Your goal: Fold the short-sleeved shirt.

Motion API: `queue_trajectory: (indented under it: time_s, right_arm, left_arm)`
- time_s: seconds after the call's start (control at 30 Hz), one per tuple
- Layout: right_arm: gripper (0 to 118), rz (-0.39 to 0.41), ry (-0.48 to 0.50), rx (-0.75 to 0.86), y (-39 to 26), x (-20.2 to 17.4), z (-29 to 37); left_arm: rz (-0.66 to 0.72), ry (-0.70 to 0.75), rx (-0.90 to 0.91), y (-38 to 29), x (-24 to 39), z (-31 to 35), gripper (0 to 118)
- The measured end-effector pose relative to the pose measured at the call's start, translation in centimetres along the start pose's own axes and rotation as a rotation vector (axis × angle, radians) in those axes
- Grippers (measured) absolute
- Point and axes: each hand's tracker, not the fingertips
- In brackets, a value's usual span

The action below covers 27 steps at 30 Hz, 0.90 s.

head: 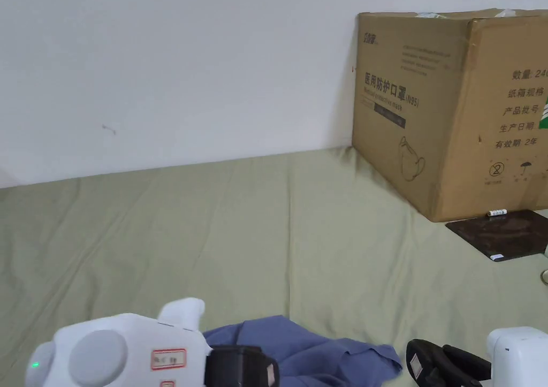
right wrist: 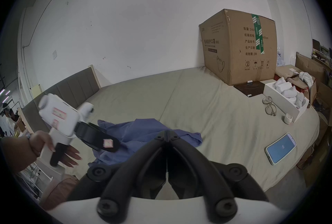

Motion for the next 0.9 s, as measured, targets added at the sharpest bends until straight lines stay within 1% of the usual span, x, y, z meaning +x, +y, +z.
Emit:
queue_trajectory:
  time_s: [0.1, 0.13, 0.2, 0.27, 0.3, 0.33, 0.37, 0.4, 0.43, 0.5, 0.53, 0.57, 0.67, 0.73, 0.77, 0.8, 0.83, 0.87, 0.9]
  right_arm:
    - [0, -0.010, 0.009, 0.058, 0.6, -0.4, 0.3]
    - [0, -0.007, 0.012, 0.085, 0.8, -0.5, 0.4]
    - [0, 0.002, 0.011, 0.132, 0.9, -0.9, 0.4]
    - [0, 0.012, 0.002, 0.197, 0.8, -1.3, 0.5]
    - [0, 0.013, -0.004, 0.223, 0.8, -1.6, 0.5]
    - [0, 0.013, -0.008, 0.250, 0.7, -1.8, 0.6]
    - [0, 0.012, -0.014, 0.275, 0.6, -2.1, 0.7]
    - [0, 0.008, -0.019, 0.290, 0.5, -2.3, 0.9]
    - [0, 0.001, -0.018, 0.303, 0.5, -2.5, 1.0]
    - [0, -0.009, -0.015, 0.316, 0.5, -2.8, 1.2]
    - [0, -0.010, -0.014, 0.315, 0.6, -2.9, 1.2]
    - [0, -0.010, -0.013, 0.312, 0.6, -2.9, 1.1]
    - [0, 0.007, -0.009, 0.280, 0.8, -3.1, 0.8]
    - [0, 0.014, -0.003, 0.259, 0.8, -3.0, 0.6]
    - [0, 0.016, 0.001, 0.253, 0.8, -3.0, 0.5]
    - [0, 0.019, 0.005, 0.247, 0.8, -2.9, 0.4]
    - [0, 0.027, 0.002, 0.243, 0.8, -2.8, 0.1]
    - [0, 0.036, -0.008, 0.246, 0.6, -2.7, 0.0]
    - [0, 0.044, -0.032, 0.255, 0.5, -2.6, -0.3]
  left_arm:
    - [0.017, 0.074, 0.319, -1.5, 0.3, 5.7, 106]
    - [0.015, 0.162, 0.466, -2.8, 0.5, 7.5, 106]
    - [-0.046, 0.291, 0.698, -5.8, 1.2, 10.2, 104]
    - [-0.122, 0.398, 0.836, -8.6, 1.7, 11.4, 101]
    - [-0.159, 0.454, 0.872, -9.9, 2.0, 11.7, 92]
    - [-0.187, 0.494, 0.896, -10.9, 2.4, 11.9, 77]
    - [-0.207, 0.539, 0.894, -11.8, 2.8, 11.9, 50]
    - [-0.219, 0.595, 0.881, -12.2, 2.9, 11.4, 9]
    - [-0.220, 0.646, 0.860, -12.7, 3.2, 11.1, 0]
    - [-0.208, 0.582, 0.849, -13.8, 2.8, 11.4, 0]
    - [-0.180, 0.497, 0.828, -13.6, 2.4, 11.3, 0]
    - [-0.161, 0.484, 0.805, -13.5, 2.3, 11.3, 0]
    - [-0.127, 0.528, 0.796, -12.3, 1.6, 11.9, 0]
    - [-0.084, 0.496, 0.821, -10.5, 0.3, 12.7, 0]
    - [-0.072, 0.498, 0.783, -8.7, -0.6, 12.7, 0]
    - [-0.063, 0.519, 0.679, -6.1, -1.9, 12.4, 0]
    - [-0.046, 0.511, 0.583, -3.6, -3.8, 11.6, 0]
    - [-0.024, 0.485, 0.476, -1.5, -5.5, 10.7, 0]
    - [0.043, 0.448, 0.363, 0.7, -8.0, 8.9, 0]
